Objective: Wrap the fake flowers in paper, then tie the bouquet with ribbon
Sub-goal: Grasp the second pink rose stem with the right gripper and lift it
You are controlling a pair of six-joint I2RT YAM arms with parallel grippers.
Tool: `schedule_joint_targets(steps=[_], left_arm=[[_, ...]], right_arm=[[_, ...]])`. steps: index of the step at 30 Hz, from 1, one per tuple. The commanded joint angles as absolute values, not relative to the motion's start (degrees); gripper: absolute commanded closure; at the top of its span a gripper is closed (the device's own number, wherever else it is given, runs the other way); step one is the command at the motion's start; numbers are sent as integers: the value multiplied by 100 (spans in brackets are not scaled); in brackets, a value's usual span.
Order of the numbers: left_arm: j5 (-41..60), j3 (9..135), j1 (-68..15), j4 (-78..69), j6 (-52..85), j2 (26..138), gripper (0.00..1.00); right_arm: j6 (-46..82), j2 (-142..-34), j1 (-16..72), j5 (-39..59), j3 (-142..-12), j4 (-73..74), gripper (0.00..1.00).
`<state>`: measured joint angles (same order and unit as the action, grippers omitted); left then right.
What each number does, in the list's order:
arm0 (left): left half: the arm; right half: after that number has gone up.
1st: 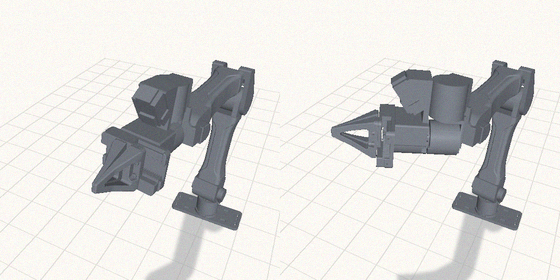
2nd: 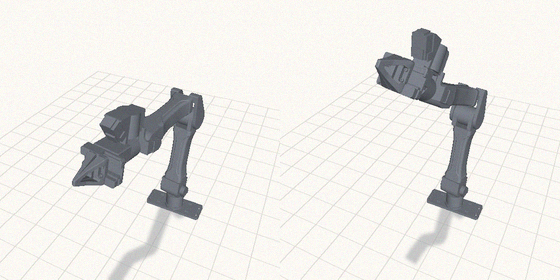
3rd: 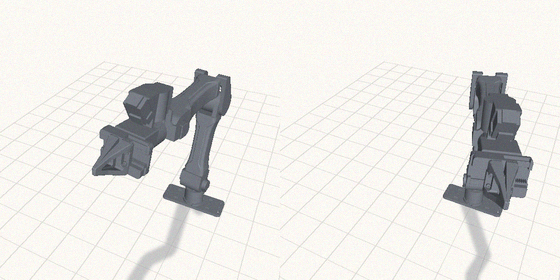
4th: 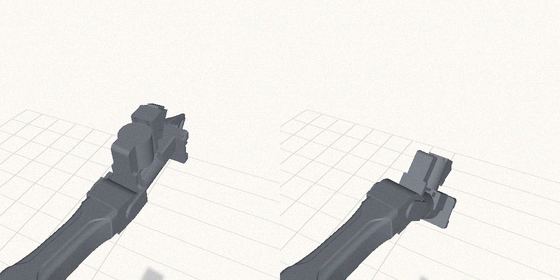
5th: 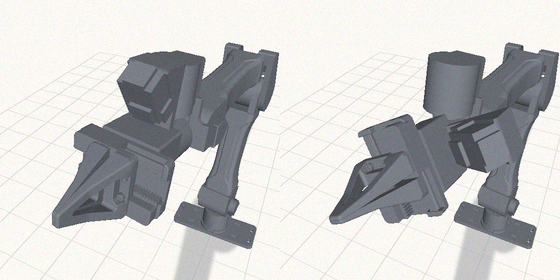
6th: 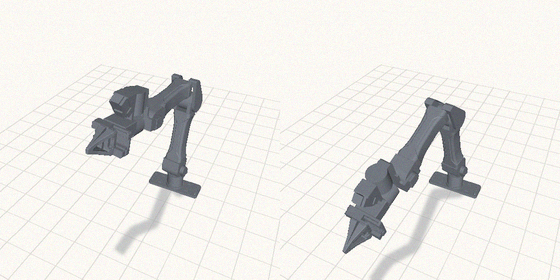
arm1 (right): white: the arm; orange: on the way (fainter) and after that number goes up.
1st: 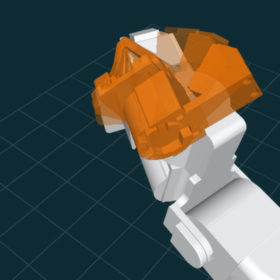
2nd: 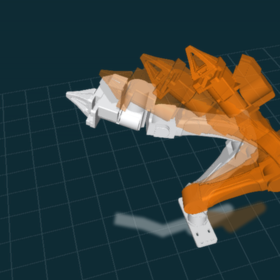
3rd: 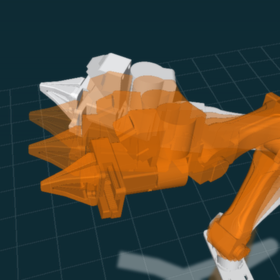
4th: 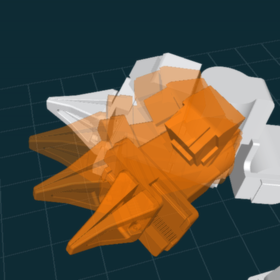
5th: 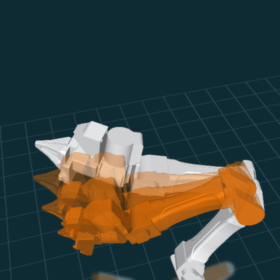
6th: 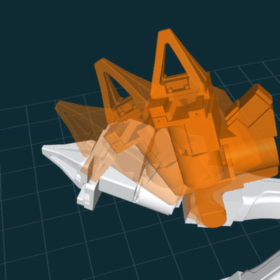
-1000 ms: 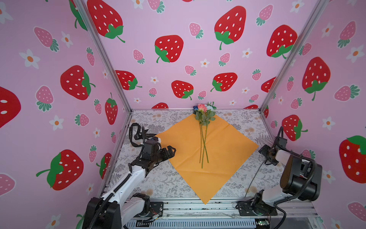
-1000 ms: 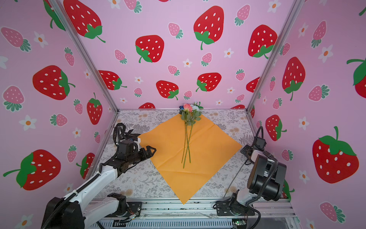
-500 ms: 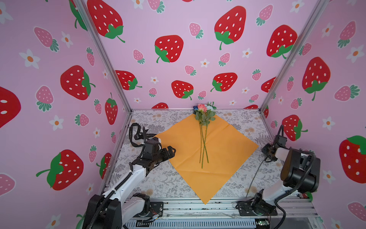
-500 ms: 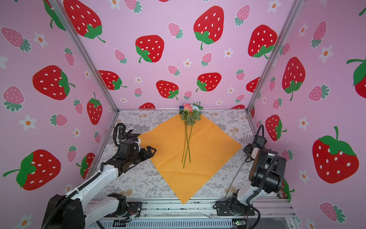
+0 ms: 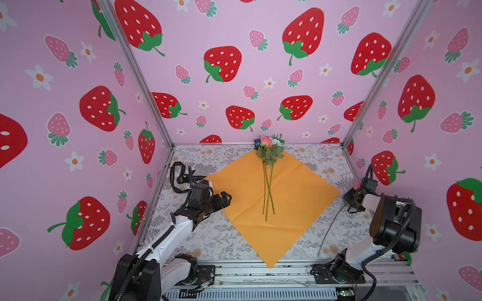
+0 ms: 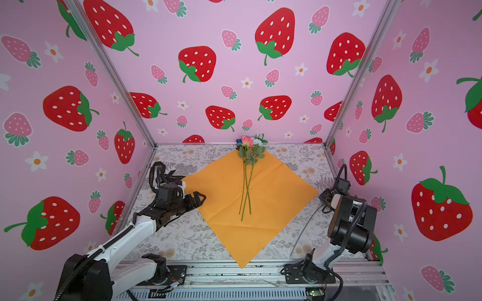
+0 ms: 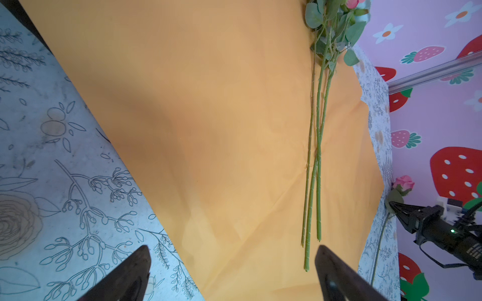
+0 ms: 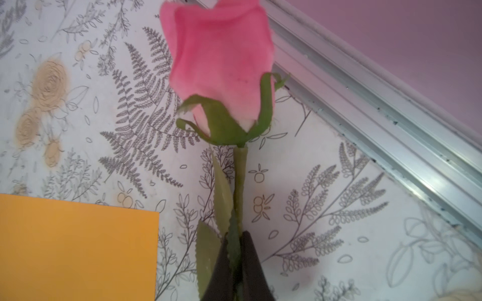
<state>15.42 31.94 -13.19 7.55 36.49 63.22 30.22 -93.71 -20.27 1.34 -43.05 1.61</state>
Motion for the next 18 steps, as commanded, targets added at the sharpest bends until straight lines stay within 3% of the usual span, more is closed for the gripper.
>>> schedule_joint_targets(steps=[1, 18], left_arm=[[1463, 3375, -1353, 721, 3656, 6342, 1], [1459, 3183, -1352, 539, 3719, 6231, 1]], right_arm=[[3074, -9019, -2048, 326, -4123, 126, 100], [3177, -7624, -1938, 1856, -4003, 420, 100]])
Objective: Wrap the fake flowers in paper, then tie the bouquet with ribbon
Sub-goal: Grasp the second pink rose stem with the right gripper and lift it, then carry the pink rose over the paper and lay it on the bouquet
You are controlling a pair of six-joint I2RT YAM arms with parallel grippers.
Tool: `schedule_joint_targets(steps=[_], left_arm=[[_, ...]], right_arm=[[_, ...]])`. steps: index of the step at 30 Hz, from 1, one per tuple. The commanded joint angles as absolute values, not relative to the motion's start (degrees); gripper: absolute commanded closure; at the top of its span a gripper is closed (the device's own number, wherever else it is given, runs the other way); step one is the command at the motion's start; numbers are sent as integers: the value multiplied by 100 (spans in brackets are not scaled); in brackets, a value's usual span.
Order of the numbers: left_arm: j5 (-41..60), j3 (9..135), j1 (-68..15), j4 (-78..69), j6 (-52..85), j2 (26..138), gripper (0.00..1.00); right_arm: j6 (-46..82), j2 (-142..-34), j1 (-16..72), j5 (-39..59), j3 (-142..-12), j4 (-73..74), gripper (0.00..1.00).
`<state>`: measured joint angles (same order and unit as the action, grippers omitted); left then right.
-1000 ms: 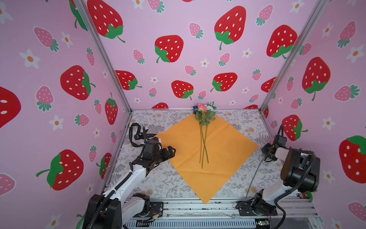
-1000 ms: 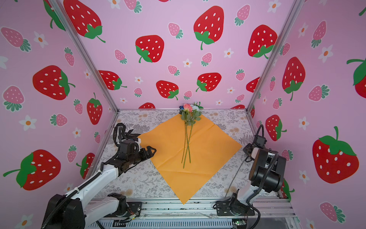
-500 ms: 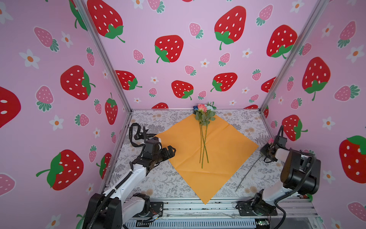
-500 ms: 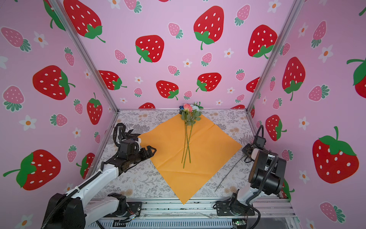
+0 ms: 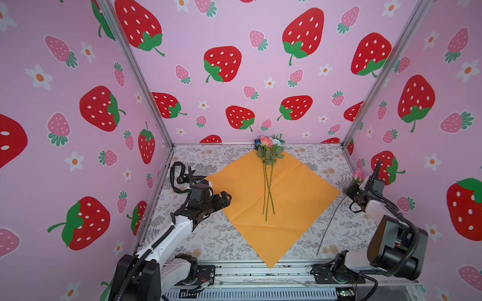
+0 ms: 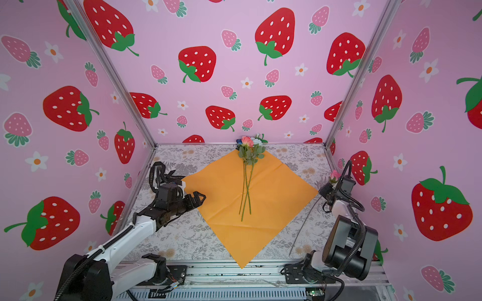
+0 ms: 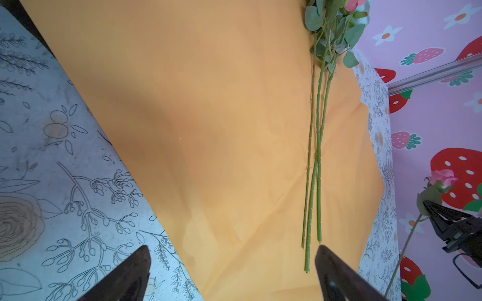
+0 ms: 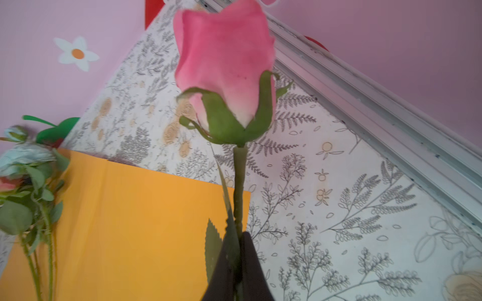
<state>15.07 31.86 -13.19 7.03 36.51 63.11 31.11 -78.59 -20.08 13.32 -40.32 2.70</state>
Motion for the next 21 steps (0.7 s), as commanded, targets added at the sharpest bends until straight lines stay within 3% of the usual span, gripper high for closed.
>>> schedule_joint_targets(steps=[1, 11, 21], left_arm=[[1468, 3180, -1353, 525, 3729, 6240, 1], [1556, 3186, -1388, 350, 3755, 6394, 1], [1565, 3191, -1510, 266, 3820, 6469, 1]], right_arm=[[3188, -7552, -1878, 1901, -4015, 410, 100], [3518, -7357, -519, 1578, -4511, 609, 100], [3667, -8848, 1162, 1223, -5744, 1113, 100]])
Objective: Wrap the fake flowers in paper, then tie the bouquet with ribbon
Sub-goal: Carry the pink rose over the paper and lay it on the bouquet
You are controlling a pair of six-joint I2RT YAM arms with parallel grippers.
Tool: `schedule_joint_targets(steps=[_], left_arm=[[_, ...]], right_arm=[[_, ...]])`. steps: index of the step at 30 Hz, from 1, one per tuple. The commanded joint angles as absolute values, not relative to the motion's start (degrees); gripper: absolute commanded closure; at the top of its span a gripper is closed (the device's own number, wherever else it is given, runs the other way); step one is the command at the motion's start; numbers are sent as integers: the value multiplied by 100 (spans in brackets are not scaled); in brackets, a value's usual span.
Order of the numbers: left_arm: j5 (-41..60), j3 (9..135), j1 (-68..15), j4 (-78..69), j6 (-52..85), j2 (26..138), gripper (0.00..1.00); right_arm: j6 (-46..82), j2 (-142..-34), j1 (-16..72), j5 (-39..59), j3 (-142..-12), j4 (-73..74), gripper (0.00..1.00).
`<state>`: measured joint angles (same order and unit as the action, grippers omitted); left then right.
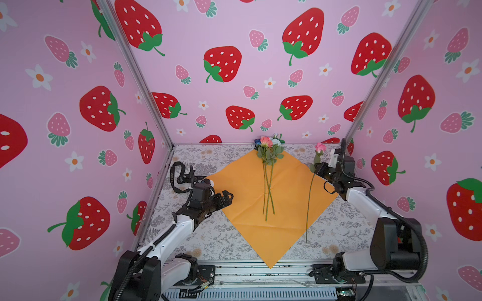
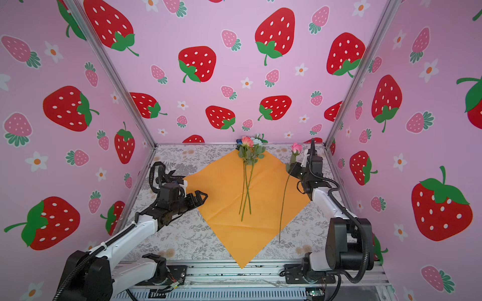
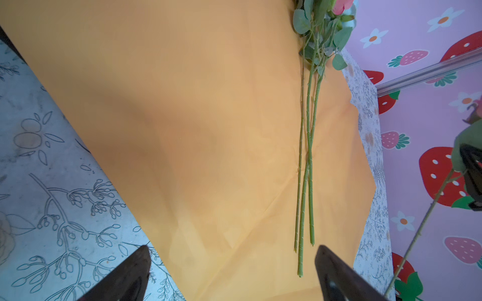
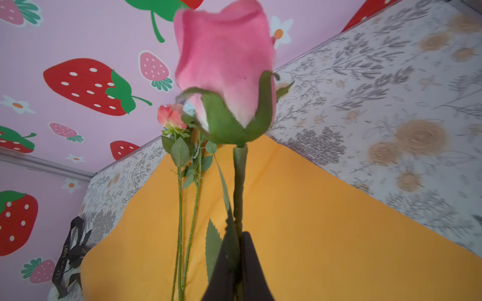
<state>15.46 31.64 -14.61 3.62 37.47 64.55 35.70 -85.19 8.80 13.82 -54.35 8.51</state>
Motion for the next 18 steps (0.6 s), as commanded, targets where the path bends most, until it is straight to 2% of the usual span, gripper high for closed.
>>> schedule_joint_targets(steps=[1, 7, 18], left_arm=[[1560, 3199, -1525, 274, 3823, 6464, 1], [1447, 3202, -1656, 342, 3942, 6309, 1], [1297, 3287, -1792, 447, 3964, 6311, 1]], right_arm=[[3687, -9041, 1279, 1199, -5898, 1140, 100], [3852, -10058, 1750, 1143, -6736, 1333, 100], [4349, -11508, 2030, 1248, -8050, 1453, 100]])
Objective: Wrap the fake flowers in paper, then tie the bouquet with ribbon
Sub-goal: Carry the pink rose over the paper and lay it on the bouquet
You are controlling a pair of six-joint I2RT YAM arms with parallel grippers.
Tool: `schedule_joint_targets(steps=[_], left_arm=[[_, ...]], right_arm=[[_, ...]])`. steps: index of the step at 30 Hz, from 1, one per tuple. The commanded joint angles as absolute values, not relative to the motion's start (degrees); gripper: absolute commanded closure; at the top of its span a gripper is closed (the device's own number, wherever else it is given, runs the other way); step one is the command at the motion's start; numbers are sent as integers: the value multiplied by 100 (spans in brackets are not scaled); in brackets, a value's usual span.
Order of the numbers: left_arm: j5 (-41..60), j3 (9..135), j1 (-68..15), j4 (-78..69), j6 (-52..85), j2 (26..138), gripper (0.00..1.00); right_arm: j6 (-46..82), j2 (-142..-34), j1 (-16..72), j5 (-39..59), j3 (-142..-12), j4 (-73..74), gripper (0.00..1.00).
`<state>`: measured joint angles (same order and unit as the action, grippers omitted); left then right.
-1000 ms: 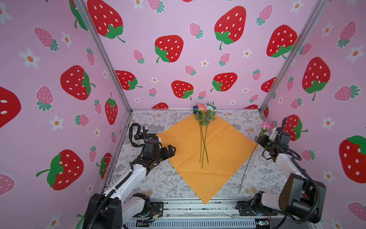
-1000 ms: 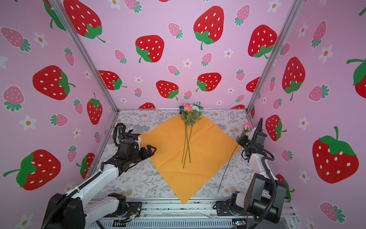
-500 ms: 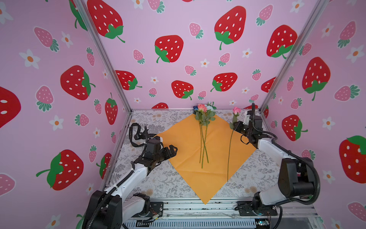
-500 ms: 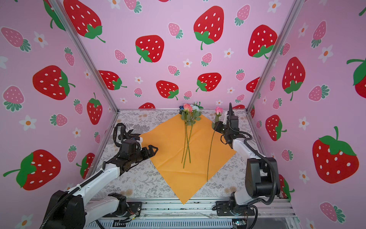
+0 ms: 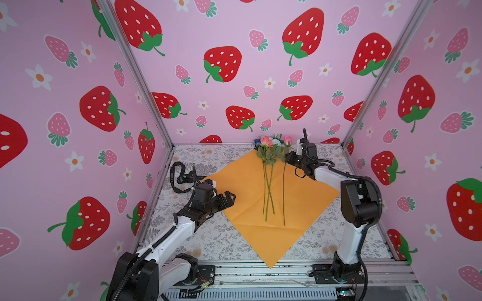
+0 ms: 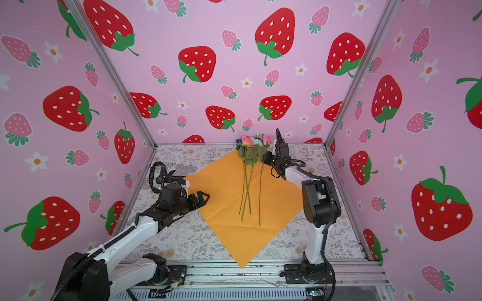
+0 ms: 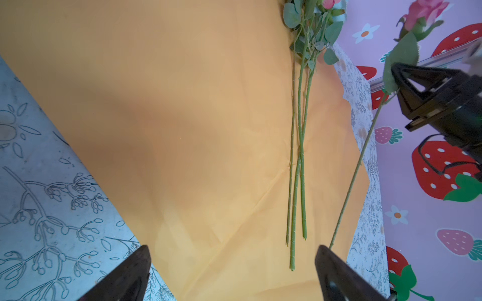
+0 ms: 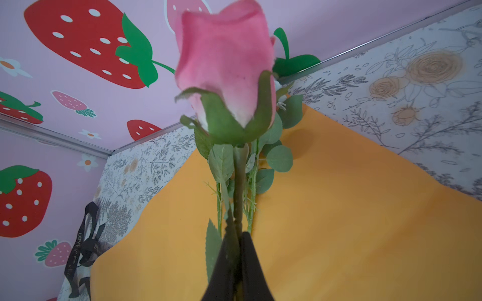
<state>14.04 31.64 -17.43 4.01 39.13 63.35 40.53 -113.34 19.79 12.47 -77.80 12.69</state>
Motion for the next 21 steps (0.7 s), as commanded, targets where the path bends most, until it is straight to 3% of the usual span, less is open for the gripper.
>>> schedule_joint_targets(steps=[1, 21], left_arm=[[1292, 3294, -1794, 440, 3966, 6316, 1], [1182, 3181, -1828, 538, 3921, 6218, 1]], right_arm=[[4405, -11575, 2045, 1242, -8118, 1467, 100], [4608, -13076, 2391, 1056, -9835, 1018, 100]])
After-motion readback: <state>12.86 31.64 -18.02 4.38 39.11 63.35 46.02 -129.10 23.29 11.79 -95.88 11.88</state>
